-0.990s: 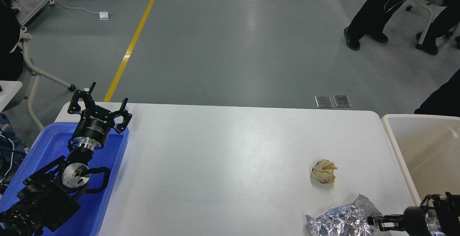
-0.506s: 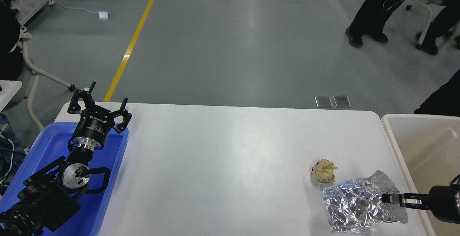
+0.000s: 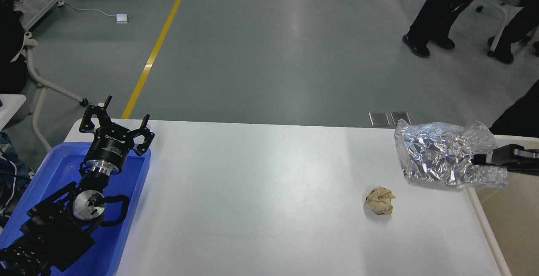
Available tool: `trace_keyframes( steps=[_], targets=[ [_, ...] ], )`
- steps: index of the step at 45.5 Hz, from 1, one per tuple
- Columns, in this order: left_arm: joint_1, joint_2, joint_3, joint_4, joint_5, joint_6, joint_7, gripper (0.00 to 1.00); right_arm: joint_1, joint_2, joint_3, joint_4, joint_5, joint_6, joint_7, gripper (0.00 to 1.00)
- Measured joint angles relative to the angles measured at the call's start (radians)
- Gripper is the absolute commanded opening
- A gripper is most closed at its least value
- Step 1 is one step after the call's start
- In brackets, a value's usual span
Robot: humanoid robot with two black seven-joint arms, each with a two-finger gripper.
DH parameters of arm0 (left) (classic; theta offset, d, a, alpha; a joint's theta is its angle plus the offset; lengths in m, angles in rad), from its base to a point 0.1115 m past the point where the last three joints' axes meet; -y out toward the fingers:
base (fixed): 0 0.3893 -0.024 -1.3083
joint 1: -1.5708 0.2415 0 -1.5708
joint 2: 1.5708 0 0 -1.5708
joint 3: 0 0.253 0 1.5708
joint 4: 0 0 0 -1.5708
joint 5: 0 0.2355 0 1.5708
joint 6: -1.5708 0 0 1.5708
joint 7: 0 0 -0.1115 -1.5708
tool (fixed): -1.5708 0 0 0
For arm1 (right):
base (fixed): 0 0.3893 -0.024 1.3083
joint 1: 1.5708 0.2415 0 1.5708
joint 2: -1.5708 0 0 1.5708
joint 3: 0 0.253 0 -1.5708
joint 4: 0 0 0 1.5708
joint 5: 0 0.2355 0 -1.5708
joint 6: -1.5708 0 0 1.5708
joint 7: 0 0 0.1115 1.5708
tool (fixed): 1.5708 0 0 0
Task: Tidy desktop
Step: 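Lift the foil bag with the right gripper toward the white bin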
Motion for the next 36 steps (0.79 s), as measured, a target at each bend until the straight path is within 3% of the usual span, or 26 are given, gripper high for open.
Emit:
trace_keyframes(
  steps=[7,20,30,36],
  targets=[
    [0.0,0.0,0.0,0.0,0.0,0.0,0.0,1.0,0.101,-0.027,-0.002,0.0,0.032,0.083,0.001,0.0],
    [0.0,0.0,0.0,0.0,0.0,0.0,0.0,1.0,0.17,-0.041,-0.01,-0.036,0.054,0.135,-0.004,0.0],
    [0.0,0.0,0.0,0.0,0.0,0.0,0.0,1.0,0.185,-0.001,-0.012,-0.198,0.059,0.148,-0.011,0.0],
    [0.0,0.0,0.0,0.0,0.0,0.0,0.0,1.0,0.186,0.072,-0.015,-0.387,0.059,0.151,-0.013,0.0]
  ],
)
